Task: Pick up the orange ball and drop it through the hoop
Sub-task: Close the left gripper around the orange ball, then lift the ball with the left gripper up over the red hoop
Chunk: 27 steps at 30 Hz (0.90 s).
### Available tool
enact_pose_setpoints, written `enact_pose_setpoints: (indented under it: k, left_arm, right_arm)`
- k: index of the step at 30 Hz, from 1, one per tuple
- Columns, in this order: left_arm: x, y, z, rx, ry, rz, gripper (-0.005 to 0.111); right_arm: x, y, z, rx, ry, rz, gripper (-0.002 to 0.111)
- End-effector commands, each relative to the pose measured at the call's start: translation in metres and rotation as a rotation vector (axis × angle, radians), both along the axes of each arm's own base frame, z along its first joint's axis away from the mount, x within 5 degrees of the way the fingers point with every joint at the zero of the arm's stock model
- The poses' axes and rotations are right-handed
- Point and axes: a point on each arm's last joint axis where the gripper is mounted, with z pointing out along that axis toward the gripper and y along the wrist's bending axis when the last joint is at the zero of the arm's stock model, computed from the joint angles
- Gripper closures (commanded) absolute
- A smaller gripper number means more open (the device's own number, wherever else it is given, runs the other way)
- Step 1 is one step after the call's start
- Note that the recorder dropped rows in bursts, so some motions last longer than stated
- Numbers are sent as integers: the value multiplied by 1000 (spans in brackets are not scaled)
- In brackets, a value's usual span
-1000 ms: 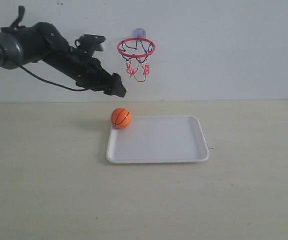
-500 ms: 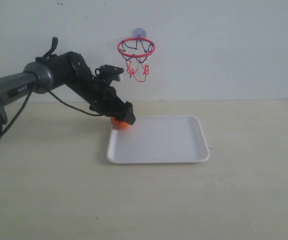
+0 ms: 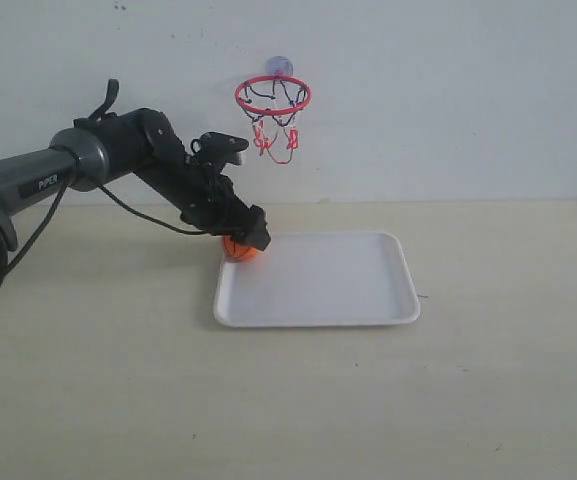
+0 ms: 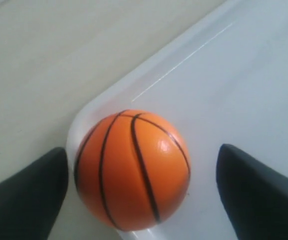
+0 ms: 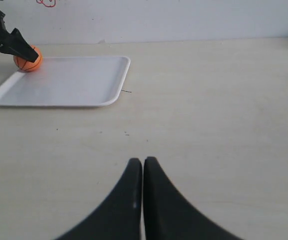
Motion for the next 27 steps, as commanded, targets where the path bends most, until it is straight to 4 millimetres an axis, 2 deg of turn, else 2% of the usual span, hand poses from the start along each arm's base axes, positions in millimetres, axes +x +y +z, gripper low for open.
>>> enact_pose_setpoints:
  k: [1, 4, 6, 14, 18, 21, 27]
  left_arm:
    - [-5, -6, -8, 63, 22, -32, 32]
    - [-6, -8, -9, 84, 17, -44, 36]
    - [-6, -9, -8, 72, 21, -42, 44]
    - [-6, -9, -5, 67, 10, -39, 101]
    - [-7, -11, 10, 18, 12, 4, 103]
    - [-5, -6, 30, -26, -13, 17, 103]
    - [-7, 21, 76, -142, -16, -11, 103]
  right_arm:
    - [0, 0, 1, -8, -10, 0, 108]
    - [0, 0, 1, -8, -10, 0, 108]
    - [0, 0, 1, -8, -10, 0, 108]
    - [0, 0, 1, -8, -10, 0, 108]
    - [0, 0, 1, -8, -10, 0, 108]
    - [0, 0, 1, -8, -10, 0, 108]
    - [0, 0, 1, -8, -10, 0, 108]
